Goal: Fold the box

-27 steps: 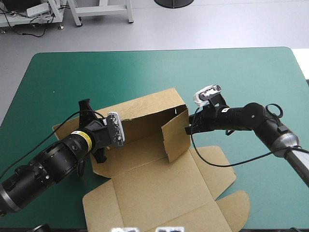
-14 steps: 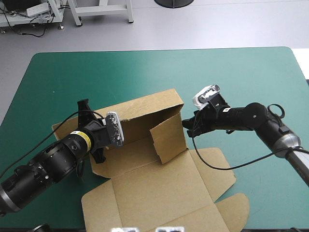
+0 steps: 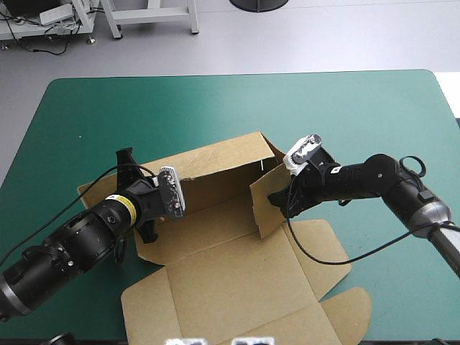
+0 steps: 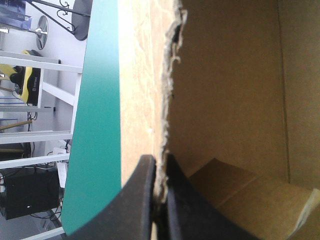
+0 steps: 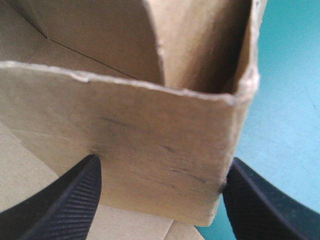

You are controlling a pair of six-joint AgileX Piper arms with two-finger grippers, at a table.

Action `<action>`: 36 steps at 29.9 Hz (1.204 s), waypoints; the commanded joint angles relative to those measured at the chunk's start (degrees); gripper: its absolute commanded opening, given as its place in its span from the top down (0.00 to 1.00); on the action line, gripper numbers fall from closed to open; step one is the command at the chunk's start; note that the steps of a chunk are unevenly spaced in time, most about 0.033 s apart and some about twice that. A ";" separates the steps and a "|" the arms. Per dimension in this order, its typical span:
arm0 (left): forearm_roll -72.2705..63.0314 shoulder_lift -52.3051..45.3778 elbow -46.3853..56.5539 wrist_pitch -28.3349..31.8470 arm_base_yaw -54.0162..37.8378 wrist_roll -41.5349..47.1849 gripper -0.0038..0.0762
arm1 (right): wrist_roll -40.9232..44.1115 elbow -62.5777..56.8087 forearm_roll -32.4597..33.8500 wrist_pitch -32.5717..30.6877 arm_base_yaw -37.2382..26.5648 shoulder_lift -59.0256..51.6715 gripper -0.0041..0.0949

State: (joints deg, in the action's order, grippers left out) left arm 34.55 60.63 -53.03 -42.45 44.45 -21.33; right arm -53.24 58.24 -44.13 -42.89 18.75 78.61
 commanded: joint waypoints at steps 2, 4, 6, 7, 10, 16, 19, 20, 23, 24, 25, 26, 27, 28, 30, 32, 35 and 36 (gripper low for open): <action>-1.33 -0.73 -0.99 -0.26 0.34 1.05 0.96 | -2.83 1.44 -4.37 2.58 -0.11 -1.71 0.31; -1.33 -0.73 -0.99 -0.27 0.34 1.05 0.96 | -6.28 1.44 -8.53 2.84 -0.11 -1.19 0.31; -1.22 -0.73 -0.99 -0.39 0.34 1.05 0.96 | -8.89 1.44 -11.52 3.29 -0.11 -0.81 0.31; -1.22 -0.73 -0.99 -0.37 0.34 1.05 0.96 | -9.53 1.44 -12.27 3.72 -0.11 -0.70 0.31; -1.22 -0.73 -0.99 -0.49 0.34 1.05 0.96 | -10.29 1.44 -13.42 4.02 -0.11 -0.70 0.31; -1.22 -0.73 -0.99 -0.59 0.34 2.33 0.96 | -9.42 1.44 -13.04 4.36 -0.11 -0.70 0.36; -1.22 -0.73 -0.99 -0.59 0.34 2.33 0.96 | -8.69 1.44 -12.83 4.63 0.43 -0.70 0.39; -1.22 -0.73 -0.99 -0.59 0.34 2.33 0.96 | -7.59 1.44 -11.73 5.11 0.73 -0.70 0.40; -0.85 -0.63 -0.99 -0.59 0.22 2.33 0.96 | -2.67 1.44 -6.28 7.36 2.99 -0.70 0.40; -0.70 -0.33 -0.99 -0.59 0.22 2.67 0.96 | -1.15 1.44 -4.81 7.96 3.52 -0.70 0.40; -0.34 -0.08 -0.99 -0.73 0.22 3.09 0.96 | 0.54 1.44 -3.15 8.89 4.66 -0.70 0.40; 0.14 0.19 -0.99 -0.89 0.22 3.47 0.96 | 2.21 1.44 -1.62 9.68 5.61 -0.70 0.40; 0.43 0.47 -0.99 -1.04 0.22 3.80 0.96 | 3.26 1.44 -0.53 10.24 6.32 -0.70 0.40; 0.53 0.95 -0.99 -1.30 0.22 3.80 0.96 | 4.75 1.44 0.47 11.13 7.03 -0.70 0.40; 0.50 1.49 -0.99 -1.39 0.22 3.80 0.96 | 7.52 1.44 2.87 12.69 7.96 -0.70 0.40; 0.50 1.73 -0.99 -1.20 0.22 4.31 0.96 | 10.75 1.44 5.53 14.22 8.54 -0.70 0.40; 1.89 1.73 -0.99 0.79 0.22 8.40 0.96 | 12.73 1.44 6.49 15.62 8.51 -0.95 0.40; 2.80 1.73 -0.99 1.21 0.22 9.27 0.96 | 13.27 1.44 6.49 16.23 8.51 -1.08 0.40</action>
State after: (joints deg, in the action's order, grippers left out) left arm 37.09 62.77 -53.03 -41.81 44.45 -16.10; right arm -41.94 58.24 -37.54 -30.14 27.14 79.45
